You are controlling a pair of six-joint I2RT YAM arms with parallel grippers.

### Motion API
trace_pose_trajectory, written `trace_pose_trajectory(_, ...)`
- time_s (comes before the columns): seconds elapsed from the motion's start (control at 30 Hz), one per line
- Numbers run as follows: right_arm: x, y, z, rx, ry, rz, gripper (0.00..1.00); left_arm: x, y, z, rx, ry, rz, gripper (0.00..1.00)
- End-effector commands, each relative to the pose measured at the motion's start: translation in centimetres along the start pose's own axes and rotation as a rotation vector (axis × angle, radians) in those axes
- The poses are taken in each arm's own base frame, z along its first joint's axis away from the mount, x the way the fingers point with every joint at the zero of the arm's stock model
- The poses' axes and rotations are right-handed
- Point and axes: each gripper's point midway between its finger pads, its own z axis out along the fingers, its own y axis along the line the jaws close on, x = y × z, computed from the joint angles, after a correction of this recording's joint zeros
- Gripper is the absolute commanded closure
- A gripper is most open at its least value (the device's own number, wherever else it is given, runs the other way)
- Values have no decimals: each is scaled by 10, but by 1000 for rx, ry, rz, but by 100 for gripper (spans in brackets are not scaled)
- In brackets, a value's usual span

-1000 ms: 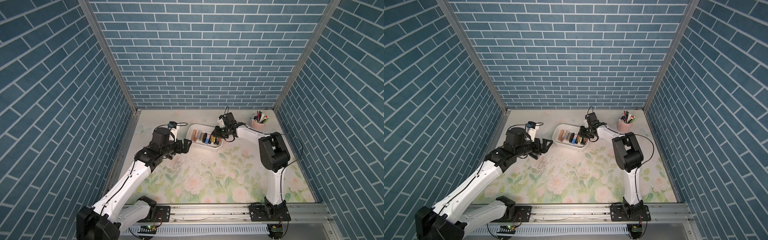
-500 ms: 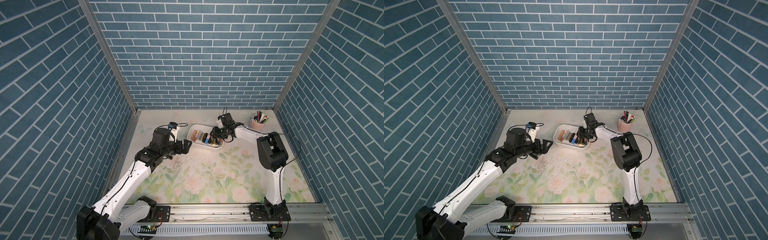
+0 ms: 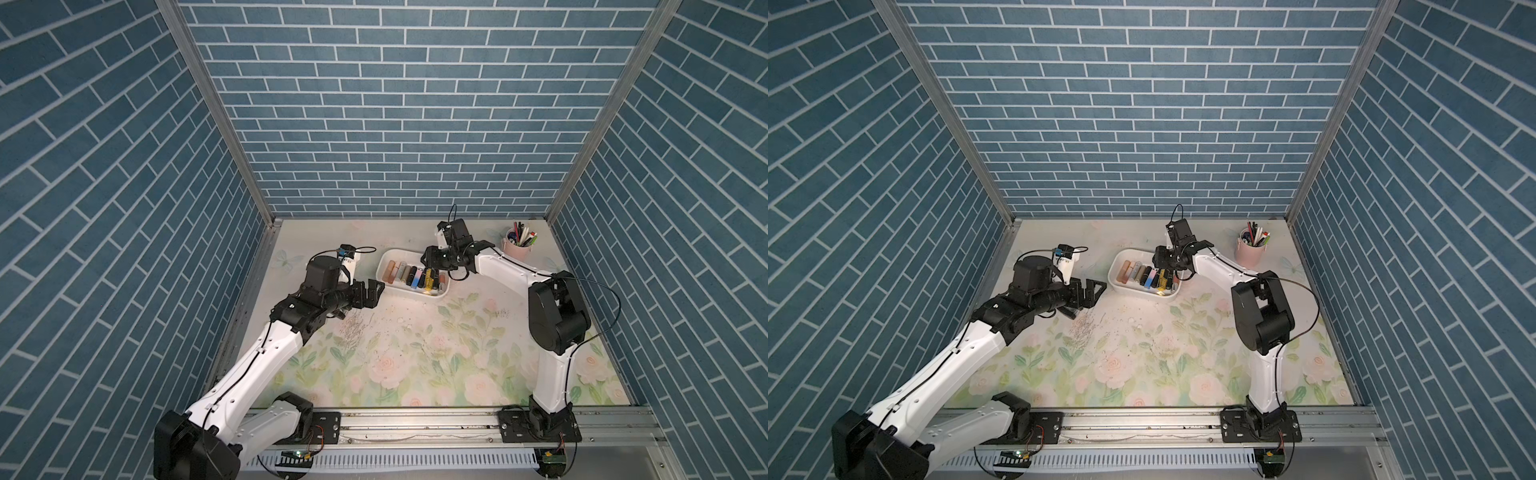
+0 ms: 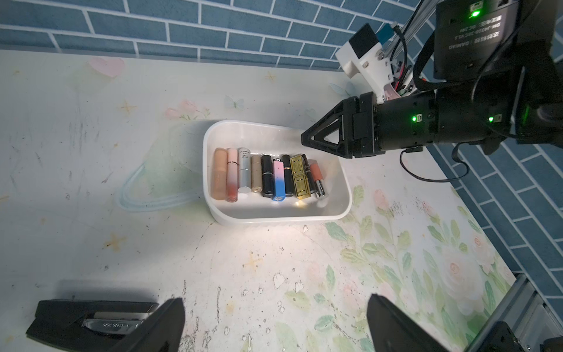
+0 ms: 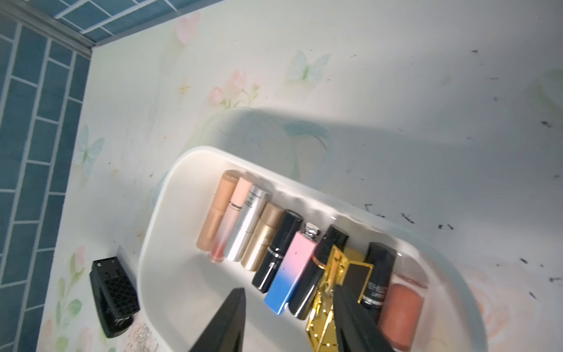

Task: Put the lipstick into the storage box
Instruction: Place the lipstick in the storage box.

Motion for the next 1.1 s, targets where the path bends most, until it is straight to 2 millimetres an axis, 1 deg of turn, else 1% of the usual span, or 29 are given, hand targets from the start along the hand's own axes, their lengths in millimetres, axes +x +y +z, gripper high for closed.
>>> trace_pose_trajectory(0.0,4,14,1,-61,19,-33,49,4,2,3,4,7,-5,0)
trace_pose_trajectory(0.2,15,4,23,-56,68,-17,49,7,4,0,-9,9,-2,0)
trace_pose_trajectory(0.37,27,-10,38,-21,110,-4,49,8,5,1,-14,13,-1,0)
trace_pose_trajectory(0.5,34,-22,44,30,137,-11,49,8,5,1,-13,12,-1,0)
trace_pose_trajectory(0.63,36,-35,46,96,152,-29,48,7,5,1,-13,12,-3,0)
trace_pose_trajectory(0.87,37,-40,56,126,175,-48,48,7,5,0,-15,12,-5,0)
trace_pose_trajectory(0.93,36,-38,59,112,177,-51,48,8,6,0,-19,15,-4,0)
trace_pose_trajectory(1.0,31,-32,59,93,169,-58,48,9,6,0,-22,17,-2,0)
trace_pose_trajectory(1.03,37,-36,67,98,189,-56,48,8,7,0,-24,16,-2,0)
trace_pose_trajectory(1.07,37,-36,68,99,190,-55,48,8,6,0,-24,16,0,0)
